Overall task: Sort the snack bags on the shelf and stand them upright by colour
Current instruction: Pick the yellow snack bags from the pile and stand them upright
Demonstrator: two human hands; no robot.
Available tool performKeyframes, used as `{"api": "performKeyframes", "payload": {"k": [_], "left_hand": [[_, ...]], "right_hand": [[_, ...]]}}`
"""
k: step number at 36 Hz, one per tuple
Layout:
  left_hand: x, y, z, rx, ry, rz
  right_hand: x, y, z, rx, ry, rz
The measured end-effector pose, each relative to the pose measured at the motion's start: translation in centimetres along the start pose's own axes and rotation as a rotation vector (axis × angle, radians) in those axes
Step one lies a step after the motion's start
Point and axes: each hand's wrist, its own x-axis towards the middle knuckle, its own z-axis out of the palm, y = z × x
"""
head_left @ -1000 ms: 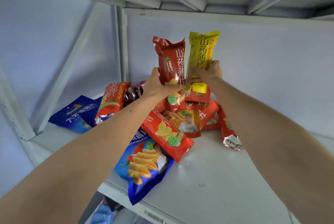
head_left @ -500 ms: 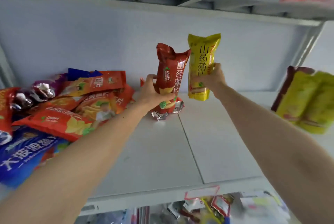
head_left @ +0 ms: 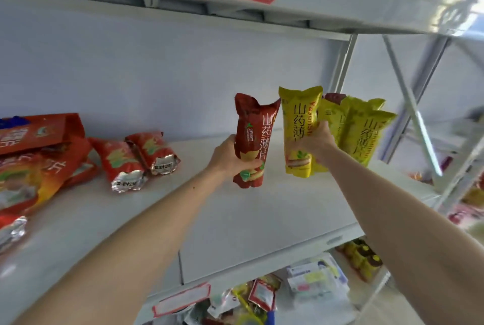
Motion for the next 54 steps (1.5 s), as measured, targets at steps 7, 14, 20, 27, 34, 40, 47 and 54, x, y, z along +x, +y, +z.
{"api": "performKeyframes", "payload": {"k": [7, 14, 20, 27, 34, 40, 47, 54], "left_hand": [[1.9, 0.6, 5.2, -0.023, -0.023, 0.031], [2.9, 0.9, 7.8, -0.052, -0.013, 0.025], [3.4, 0.7, 8.7, -0.034, -0.034, 0.007], [4.1, 1.3, 10.1, -0.002, -0.082, 0.026], [4.3, 1.1, 10.2, 0.143, -0.126, -0.006], [3.5, 0.8, 8.1, 0.402, -0.16, -0.014], [1.3, -0.5, 2.4, 0.708, -0.141, 0.099], [-2.5, -3.6, -8.5, 0.891, -0.034, 0.126]], "right_hand": [[1.3, 4.3, -3.1, -0.001, -0.038, -0.06], [1.3, 5.1, -4.5, 0.11, -0.032, -0.041], [1.0, 5.3, -5.3, 0.101, 0.036, -0.044], [1.3, 5.4, -6.9, 0.048, 0.102, 0.043], [0.8, 5.2, -7.6, -0.012, 0.123, 0.151], [-2.0, 3.4, -7.2, -0.45, -0.058, 0.354], [-5.4, -0.9, -3.6, -0.877, -0.354, 0.314], [-9.3, -8.8, 3.5, -0.88, -0.367, 0.005]]}}
